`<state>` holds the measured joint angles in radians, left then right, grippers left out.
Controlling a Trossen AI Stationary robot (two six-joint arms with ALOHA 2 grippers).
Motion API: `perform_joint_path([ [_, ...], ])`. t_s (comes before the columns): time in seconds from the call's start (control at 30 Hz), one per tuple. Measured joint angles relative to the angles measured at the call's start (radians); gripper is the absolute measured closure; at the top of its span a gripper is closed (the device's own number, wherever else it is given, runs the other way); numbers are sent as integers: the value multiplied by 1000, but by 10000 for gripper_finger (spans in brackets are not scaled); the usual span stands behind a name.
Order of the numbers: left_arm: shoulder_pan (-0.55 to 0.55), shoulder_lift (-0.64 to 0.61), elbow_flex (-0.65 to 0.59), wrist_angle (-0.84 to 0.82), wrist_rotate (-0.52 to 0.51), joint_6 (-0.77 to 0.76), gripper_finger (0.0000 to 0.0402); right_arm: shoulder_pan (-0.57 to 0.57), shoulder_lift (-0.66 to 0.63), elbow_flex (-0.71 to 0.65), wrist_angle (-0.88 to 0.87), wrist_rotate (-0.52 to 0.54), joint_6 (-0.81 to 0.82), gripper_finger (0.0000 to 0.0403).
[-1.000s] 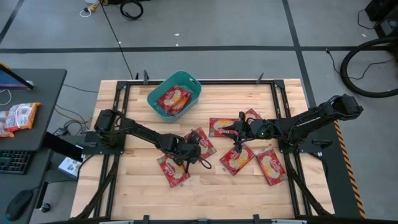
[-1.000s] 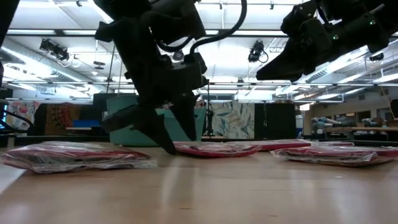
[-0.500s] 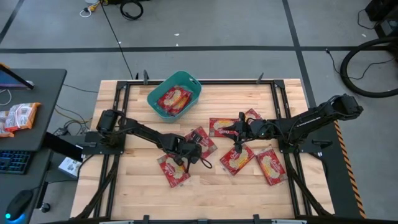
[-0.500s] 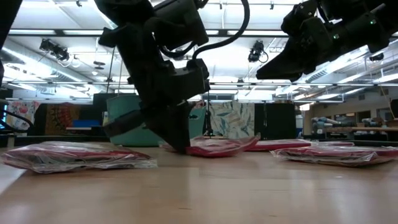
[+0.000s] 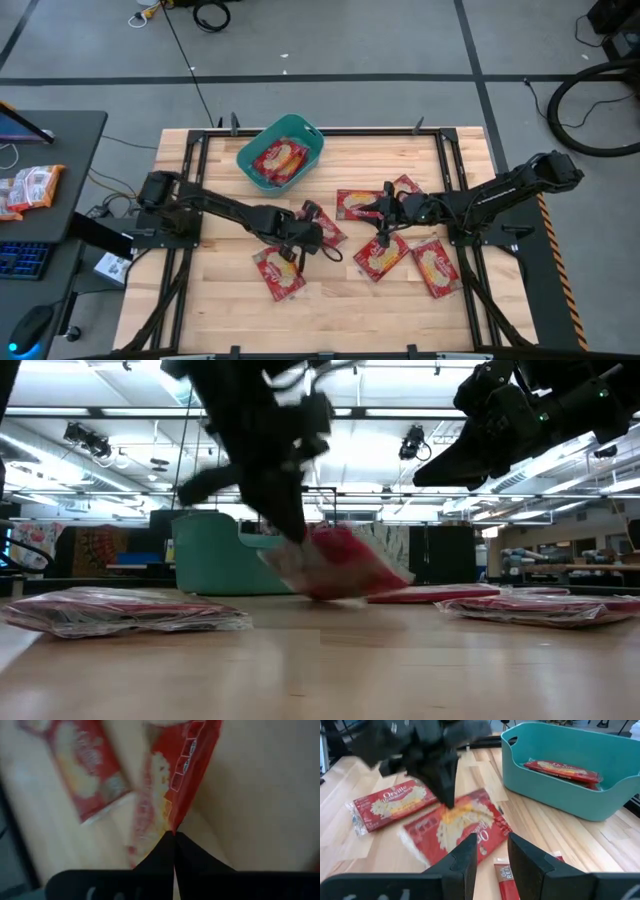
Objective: Sort popcorn bags into baskets
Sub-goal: Put the red popcorn bag into the green bin
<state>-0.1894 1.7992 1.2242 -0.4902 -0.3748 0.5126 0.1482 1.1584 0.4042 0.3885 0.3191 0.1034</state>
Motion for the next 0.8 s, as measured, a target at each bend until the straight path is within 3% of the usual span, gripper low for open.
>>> perform_joint_path([
  [0.43, 117, -115, 175, -176, -122, -80, 401, 3, -9, 0, 6, 89, -47, 289],
  [0.6, 211, -122, 283, -304, -164, -115, 401, 3, -9, 0, 0, 84, -46, 289],
  [0.8, 371, -122, 356, -507, -169, -270, 401, 16, -9, 0, -3, 82, -47, 289],
])
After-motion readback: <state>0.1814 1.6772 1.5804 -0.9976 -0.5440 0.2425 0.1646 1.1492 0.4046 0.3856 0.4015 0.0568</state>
